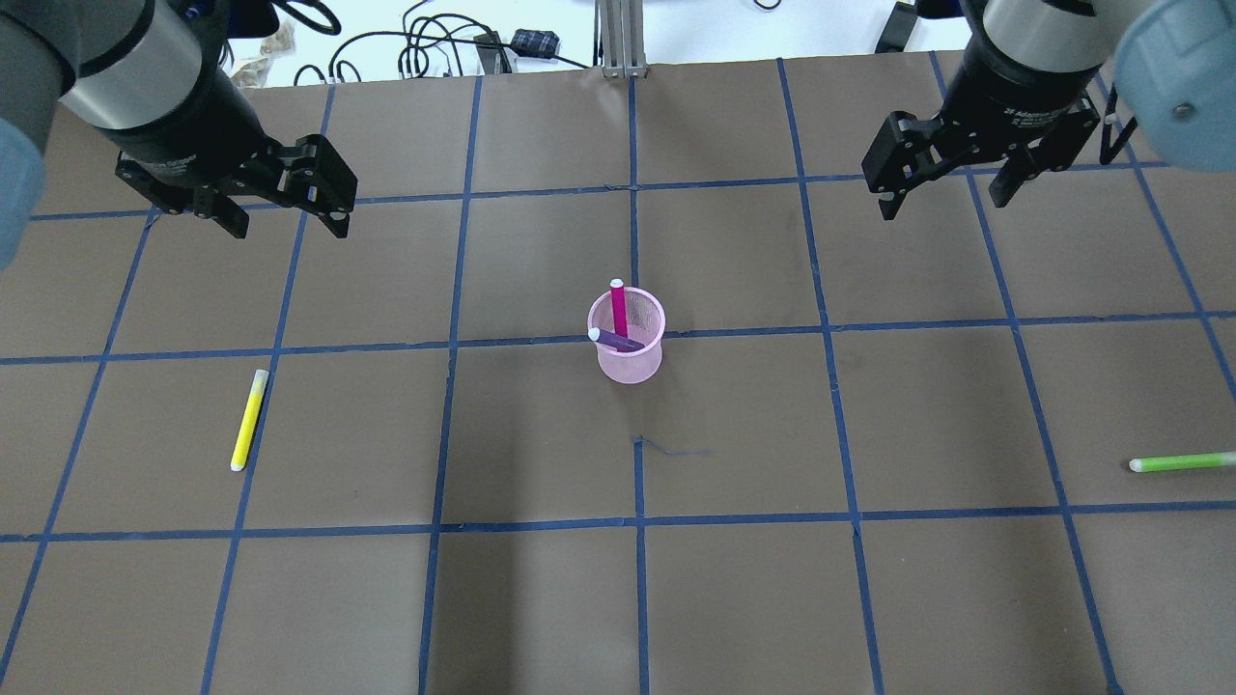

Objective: Insert purple and pink pens into pink cup

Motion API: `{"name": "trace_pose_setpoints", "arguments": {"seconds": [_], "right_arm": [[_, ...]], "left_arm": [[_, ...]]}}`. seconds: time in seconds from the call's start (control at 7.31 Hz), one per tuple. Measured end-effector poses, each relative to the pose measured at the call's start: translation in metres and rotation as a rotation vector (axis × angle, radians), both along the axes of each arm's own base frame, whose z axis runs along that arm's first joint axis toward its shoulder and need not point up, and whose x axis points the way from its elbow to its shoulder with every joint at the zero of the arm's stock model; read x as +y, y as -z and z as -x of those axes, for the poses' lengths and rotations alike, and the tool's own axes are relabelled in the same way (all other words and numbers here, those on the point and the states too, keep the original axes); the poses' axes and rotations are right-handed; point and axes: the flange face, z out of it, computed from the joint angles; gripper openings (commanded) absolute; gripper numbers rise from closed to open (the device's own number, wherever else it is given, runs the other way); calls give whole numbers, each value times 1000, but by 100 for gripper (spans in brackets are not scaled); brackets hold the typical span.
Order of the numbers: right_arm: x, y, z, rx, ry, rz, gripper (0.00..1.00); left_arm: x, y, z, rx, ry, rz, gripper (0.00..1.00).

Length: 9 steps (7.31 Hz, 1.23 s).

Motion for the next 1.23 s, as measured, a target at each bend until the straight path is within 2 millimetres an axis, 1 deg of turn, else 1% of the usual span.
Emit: {"name": "trace_pose_setpoints", "arguments": {"seconds": [0.14,1.23], "right_arm": [[1,0,0,0,1,-1,100],[1,0,0,0,0,3,100]], "left_arm": [[2,1,-1,5,-19,26,100],[7,0,-2,18,-85,43,100]]}}
